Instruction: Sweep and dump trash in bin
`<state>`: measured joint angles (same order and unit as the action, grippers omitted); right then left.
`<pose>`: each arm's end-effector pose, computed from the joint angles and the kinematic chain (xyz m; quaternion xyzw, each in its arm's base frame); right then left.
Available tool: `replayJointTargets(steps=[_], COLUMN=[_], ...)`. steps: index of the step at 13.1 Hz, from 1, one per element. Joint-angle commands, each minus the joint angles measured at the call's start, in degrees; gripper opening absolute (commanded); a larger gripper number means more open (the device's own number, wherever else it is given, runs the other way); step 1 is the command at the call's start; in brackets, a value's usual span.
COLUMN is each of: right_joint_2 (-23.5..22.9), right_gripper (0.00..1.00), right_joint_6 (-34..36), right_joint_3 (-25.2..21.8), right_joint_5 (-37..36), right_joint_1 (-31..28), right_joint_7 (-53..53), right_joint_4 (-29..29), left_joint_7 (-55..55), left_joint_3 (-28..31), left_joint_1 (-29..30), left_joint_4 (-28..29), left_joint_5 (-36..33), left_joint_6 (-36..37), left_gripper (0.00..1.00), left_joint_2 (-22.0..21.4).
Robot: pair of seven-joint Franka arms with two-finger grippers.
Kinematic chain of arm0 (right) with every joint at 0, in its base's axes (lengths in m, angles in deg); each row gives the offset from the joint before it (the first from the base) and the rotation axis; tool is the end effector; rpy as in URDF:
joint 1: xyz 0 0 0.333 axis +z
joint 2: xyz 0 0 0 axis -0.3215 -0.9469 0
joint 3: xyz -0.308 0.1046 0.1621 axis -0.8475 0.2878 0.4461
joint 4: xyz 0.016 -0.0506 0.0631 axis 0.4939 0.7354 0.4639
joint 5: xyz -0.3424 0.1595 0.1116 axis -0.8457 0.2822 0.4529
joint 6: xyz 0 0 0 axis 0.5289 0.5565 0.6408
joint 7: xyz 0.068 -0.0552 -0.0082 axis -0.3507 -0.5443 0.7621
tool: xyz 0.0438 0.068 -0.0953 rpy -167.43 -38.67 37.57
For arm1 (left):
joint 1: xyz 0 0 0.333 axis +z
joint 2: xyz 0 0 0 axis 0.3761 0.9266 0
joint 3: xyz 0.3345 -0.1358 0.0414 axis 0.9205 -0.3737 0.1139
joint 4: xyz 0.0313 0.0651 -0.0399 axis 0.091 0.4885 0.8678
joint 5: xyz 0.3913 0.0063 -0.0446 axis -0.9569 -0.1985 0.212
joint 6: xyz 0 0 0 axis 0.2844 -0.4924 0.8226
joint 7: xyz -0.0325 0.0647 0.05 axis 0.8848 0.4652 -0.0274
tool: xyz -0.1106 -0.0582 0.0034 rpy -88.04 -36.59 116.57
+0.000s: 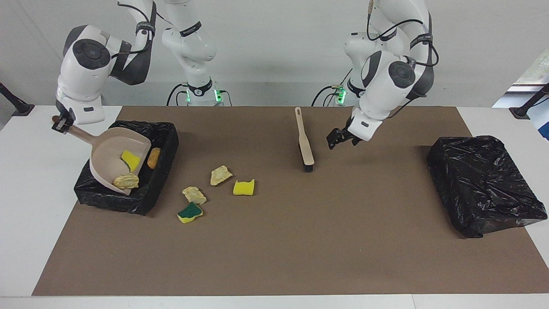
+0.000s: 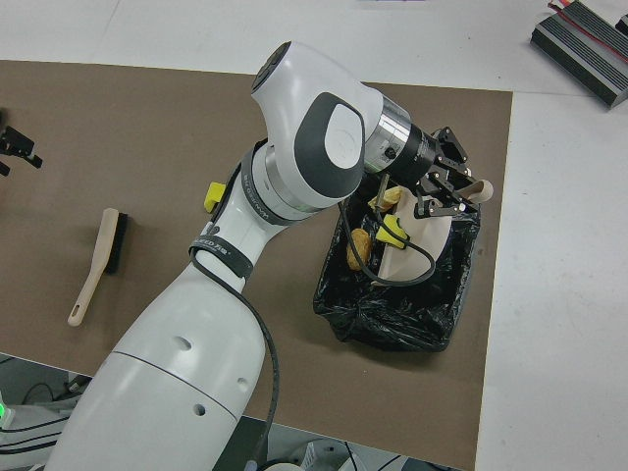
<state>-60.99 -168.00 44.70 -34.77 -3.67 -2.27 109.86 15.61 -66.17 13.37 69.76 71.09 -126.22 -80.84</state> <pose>0.5377 -0.1542 0.5652 0.6605 0.6336 -0.2885 0.2810 0.5472 -0.1544 0.5032 0.9932 0.0622 -0.0570 0.0804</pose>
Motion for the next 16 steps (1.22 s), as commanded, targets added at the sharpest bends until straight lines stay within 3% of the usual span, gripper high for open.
replayJointTargets(steps=[1, 5, 10, 13, 16], right_joint_2=[1.1, -0.5, -3.0, -4.3, -9.1], right_gripper=[0.0, 0.0, 0.0, 0.0, 0.0], right_joint_6=[2.2, 7.4, 13.7, 14.3, 19.0], right_joint_3=[0.1, 0.1, 0.2, 0.3, 0.4], right_joint_5=[-6.5, -9.2, -11.3, -11.3, -9.9], right_joint_1=[3.3, 9.1, 18.2, 23.6, 29.9], right_joint_7=[0.3, 1.1, -0.5, -8.5, -16.4], right_joint_4=[0.1, -4.7, -10.8, -13.6, -22.7], left_joint_7=[-8.3, -21.3, -21.1, -21.0, -20.9], left_joint_3=[-0.6, -0.5, -0.6, -0.5, 0.3], left_joint_1=[6.3, 11.8, 11.7, 12.2, 14.8], left_joint_4=[-3.1, -6.2, -6.4, -6.4, -6.3], left_joint_5=[-3.0, -8.1, -8.0, -8.1, -8.0], left_joint_6=[3.5, 10.1, 9.4, 9.9, 13.0], left_gripper=[1.0, 1.0, 1.0, 1.0, 1.0], left_joint_2=[-0.1, -1.0, -0.9, -0.9, -1.4])
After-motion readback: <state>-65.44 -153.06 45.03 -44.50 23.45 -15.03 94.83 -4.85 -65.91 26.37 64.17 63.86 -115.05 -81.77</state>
